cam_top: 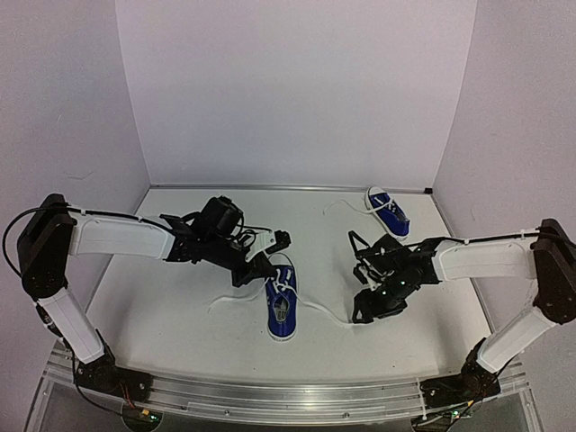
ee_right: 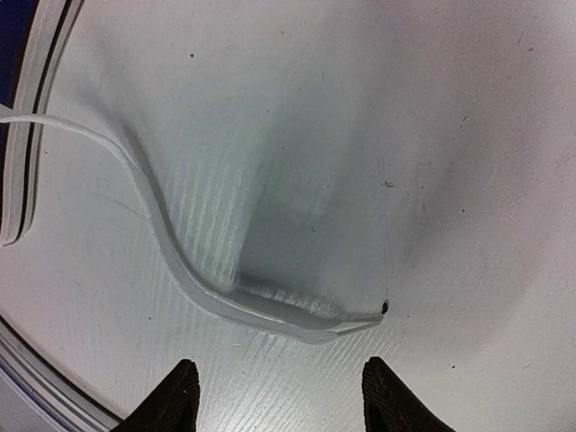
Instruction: Tie the shoes
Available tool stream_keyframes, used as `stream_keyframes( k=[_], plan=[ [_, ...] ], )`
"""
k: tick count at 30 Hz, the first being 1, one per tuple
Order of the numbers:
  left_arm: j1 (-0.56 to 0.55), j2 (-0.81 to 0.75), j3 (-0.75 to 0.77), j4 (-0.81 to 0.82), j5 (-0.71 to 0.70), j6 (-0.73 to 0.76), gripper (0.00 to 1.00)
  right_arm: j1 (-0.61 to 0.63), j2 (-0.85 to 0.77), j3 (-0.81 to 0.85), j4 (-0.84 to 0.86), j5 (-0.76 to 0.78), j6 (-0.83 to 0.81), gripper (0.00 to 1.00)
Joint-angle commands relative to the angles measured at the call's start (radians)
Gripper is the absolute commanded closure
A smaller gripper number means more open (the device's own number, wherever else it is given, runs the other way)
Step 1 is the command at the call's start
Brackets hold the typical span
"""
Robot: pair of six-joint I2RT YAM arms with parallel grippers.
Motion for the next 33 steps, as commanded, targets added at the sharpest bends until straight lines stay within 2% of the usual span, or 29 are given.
stream_keyframes(
  k=[1,6,14,21,30,33],
  plan=[
    [-0.006,0.007,0.013,0.040,0.023,-0.006,1.00,0.006,0.052,0.036,-0.023,0.049,-0.017,0.39],
    [-0.008,0.010,0.014,0.039,0.019,-0.005,1.00,0.012,0.102,0.053,-0.033,0.058,-0.019,0.35],
    [-0.011,0.012,0.014,0.044,0.011,-0.002,1.00,0.031,0.187,0.056,0.005,0.052,-0.029,0.41],
    [-0.012,0.012,0.014,0.045,0.011,-0.003,1.00,0.046,0.257,0.067,0.012,0.108,-0.033,0.61],
    [-0.014,0.003,0.001,0.062,0.004,-0.003,1.00,0.045,0.183,0.112,0.010,0.158,-0.032,0.97],
    [-0.017,-0.003,-0.006,0.070,-0.003,0.003,1.00,0.034,0.160,0.163,0.009,0.185,-0.043,1.00]
  ],
)
